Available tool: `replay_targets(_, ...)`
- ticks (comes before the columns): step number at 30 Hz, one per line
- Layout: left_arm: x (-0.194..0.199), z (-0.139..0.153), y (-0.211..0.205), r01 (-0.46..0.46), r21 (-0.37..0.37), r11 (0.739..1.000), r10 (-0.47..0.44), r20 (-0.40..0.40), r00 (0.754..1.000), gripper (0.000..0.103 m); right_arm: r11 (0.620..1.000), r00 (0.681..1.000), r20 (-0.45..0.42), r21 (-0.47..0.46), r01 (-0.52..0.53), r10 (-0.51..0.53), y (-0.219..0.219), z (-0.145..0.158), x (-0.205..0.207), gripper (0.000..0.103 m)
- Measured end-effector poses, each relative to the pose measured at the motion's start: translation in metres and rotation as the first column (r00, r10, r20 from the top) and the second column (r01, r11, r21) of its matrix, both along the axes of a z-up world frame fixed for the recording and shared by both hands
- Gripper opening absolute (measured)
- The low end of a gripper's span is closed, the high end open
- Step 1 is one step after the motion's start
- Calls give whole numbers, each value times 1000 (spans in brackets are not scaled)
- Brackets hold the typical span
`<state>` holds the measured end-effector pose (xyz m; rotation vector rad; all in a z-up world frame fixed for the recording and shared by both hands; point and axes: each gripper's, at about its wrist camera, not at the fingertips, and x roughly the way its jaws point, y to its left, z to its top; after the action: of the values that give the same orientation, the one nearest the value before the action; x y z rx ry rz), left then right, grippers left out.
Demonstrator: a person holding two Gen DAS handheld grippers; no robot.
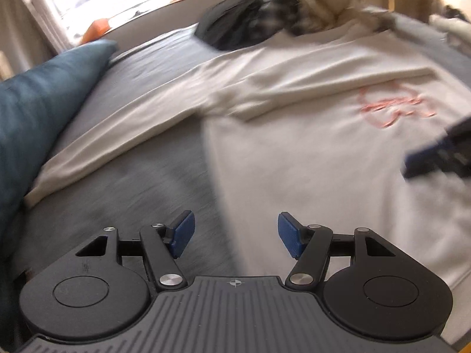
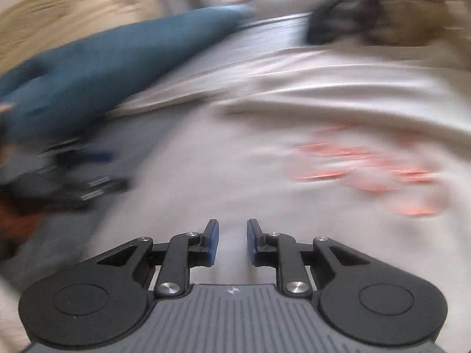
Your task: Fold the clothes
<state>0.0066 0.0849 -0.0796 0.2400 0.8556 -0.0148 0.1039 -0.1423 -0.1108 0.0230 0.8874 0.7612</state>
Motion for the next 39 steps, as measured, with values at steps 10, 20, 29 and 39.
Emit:
replay_targets(10,-21,-27,-15,172,-79,982,-181,-132,975,67,987,972,-187,-50,-151,140,-101,5,-75,22)
replay_targets(20,18,-12,-18,123,-142,982,-146,-157,977,67,969,974,-11,-106,224,-226,-119,32,10,24)
replay_targets(29,11,-15,-3,26,-153,988,-68,-275,959,67,952,945,-219,-242,189,-243,-162,19,-69,33)
replay_targets(39,112,12,-37,-14,-197,980,-32,-226,974,73,951,963,-73,-194,242,-260,-97,68,7,62)
